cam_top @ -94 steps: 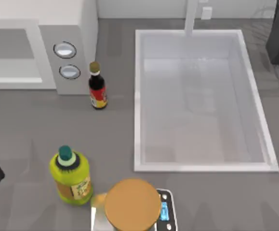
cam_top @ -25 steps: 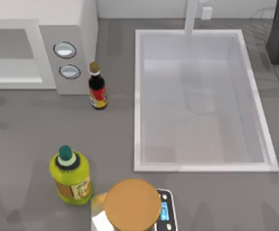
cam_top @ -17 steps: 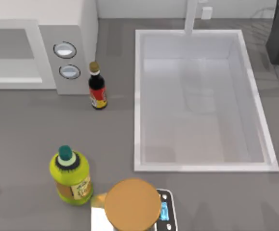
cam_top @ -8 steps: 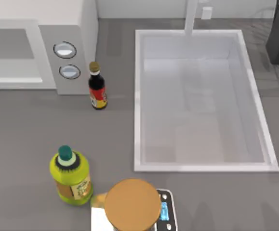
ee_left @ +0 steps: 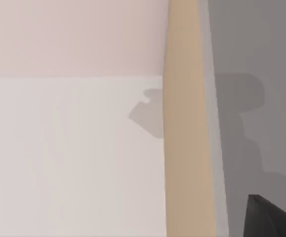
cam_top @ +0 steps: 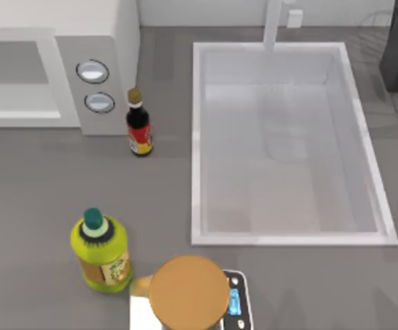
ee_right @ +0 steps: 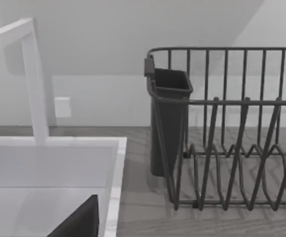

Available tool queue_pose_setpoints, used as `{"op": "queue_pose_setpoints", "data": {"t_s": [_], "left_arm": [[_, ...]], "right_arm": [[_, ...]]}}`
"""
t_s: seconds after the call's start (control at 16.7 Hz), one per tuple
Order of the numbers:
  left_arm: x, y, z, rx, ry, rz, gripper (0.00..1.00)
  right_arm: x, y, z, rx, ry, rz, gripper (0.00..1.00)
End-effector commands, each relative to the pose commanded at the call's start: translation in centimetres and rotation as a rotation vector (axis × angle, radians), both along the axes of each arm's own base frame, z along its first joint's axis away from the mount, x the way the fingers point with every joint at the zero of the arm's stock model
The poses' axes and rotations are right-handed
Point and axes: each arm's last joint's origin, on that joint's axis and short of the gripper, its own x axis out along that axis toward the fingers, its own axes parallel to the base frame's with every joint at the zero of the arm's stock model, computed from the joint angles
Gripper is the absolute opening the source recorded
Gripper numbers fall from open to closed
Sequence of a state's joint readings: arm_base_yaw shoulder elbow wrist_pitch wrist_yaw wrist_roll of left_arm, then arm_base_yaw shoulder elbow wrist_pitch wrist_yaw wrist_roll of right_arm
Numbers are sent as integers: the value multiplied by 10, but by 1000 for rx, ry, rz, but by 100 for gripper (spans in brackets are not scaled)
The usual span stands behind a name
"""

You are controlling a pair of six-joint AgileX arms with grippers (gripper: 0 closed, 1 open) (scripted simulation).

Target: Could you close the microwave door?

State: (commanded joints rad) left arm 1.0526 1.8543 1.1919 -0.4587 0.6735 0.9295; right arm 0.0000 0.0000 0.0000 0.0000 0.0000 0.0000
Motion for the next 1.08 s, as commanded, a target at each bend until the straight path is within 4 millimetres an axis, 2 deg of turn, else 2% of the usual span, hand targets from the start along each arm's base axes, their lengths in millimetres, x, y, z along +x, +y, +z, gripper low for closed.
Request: {"op": "queue_pose_setpoints", "data": {"t_s": [0.18,0.54,0.66,0.96,1.08], "left_arm": [[-2,-3,-22,-11,5,0,0],[0,-9,-20,-8,4,-4,0],[3,-25,-16,0,1,-4,0],[-2,-88,-22,-19,14,-5,0],[-3,-101,-21,-12,6,-4,0]], "right_arm": [[0,0,0,0,0,0,100],[0,0,0,0,0,0,100],[0,0,0,0,0,0,100],[0,0,0,0,0,0,100],[0,0,0,0,0,0,100]]}}
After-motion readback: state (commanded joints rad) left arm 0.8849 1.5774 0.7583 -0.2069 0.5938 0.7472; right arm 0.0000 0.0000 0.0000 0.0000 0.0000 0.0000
